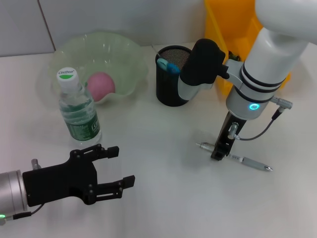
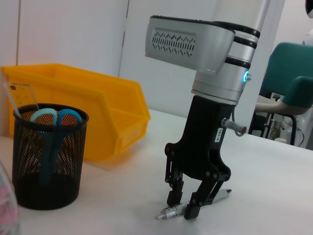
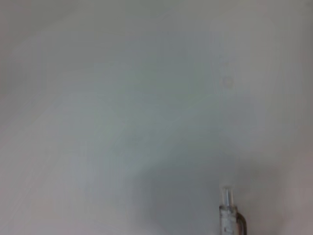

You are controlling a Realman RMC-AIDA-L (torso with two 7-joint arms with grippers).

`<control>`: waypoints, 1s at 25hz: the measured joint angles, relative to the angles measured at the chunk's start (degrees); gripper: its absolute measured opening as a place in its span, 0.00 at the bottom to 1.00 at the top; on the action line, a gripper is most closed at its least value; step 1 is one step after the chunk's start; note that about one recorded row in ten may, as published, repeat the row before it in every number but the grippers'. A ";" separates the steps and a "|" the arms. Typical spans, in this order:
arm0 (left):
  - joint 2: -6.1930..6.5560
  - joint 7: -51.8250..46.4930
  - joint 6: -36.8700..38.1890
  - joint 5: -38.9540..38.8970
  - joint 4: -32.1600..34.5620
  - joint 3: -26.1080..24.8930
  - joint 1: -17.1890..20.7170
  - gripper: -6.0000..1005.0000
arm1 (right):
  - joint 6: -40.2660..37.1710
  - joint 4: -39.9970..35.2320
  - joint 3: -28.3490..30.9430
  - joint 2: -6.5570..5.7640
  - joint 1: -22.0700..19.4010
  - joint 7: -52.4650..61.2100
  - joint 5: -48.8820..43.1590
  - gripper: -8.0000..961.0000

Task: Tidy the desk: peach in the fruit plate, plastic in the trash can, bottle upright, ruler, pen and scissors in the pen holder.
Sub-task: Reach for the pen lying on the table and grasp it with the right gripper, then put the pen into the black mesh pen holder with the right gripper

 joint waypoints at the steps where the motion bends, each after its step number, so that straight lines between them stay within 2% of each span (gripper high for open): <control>1: -0.09 -0.08 0.03 0.00 0.00 -0.02 0.00 0.83 | 0.01 -0.28 -0.14 0.00 -0.19 0.00 0.07 0.32; 9: -0.09 -0.10 0.04 0.00 0.00 -0.26 0.23 0.83 | -1.02 -2.13 0.44 -0.25 -0.59 -0.02 1.87 0.25; 12: -0.09 -0.02 0.04 0.00 0.00 -0.34 0.34 0.83 | -3.06 -6.18 2.73 -0.43 -2.05 -0.13 2.63 0.19; 14: -0.09 0.00 0.04 -0.02 0.00 -0.35 0.41 0.83 | -3.51 -7.26 3.36 -0.49 -2.40 -0.14 2.64 0.19; 15: -0.09 0.00 0.04 -0.02 0.00 -0.35 0.41 0.83 | -4.96 -10.59 5.21 -0.54 -3.37 -0.15 2.68 0.19; 16: -0.09 0.00 0.04 -0.02 0.00 -0.35 0.41 0.83 | -4.96 -10.59 5.21 -0.54 -3.37 -0.15 2.68 0.18; 17: -0.04 0.01 0.06 -0.05 0.00 -0.40 0.44 0.83 | -6.71 -15.37 8.03 -0.57 -4.76 -0.24 2.92 0.18; 19: -0.03 0.01 0.08 -0.06 0.00 -0.43 0.44 0.83 | -7.32 -18.07 9.41 -0.59 -5.47 -0.33 3.30 0.18; 20: -0.02 0.02 0.08 -0.05 0.00 -0.43 0.44 0.83 | -8.03 -24.38 12.40 -0.64 -7.25 -0.59 5.41 0.18; 21: -0.02 0.02 0.08 -0.05 0.00 -0.43 0.44 0.83 | -8.03 -24.38 12.40 -0.64 -7.25 -0.59 5.41 0.18; 25: -0.03 0.01 0.12 -0.04 0.00 -0.43 0.32 0.83 | -6.03 -34.38 17.72 -0.65 -10.75 -2.48 11.73 0.18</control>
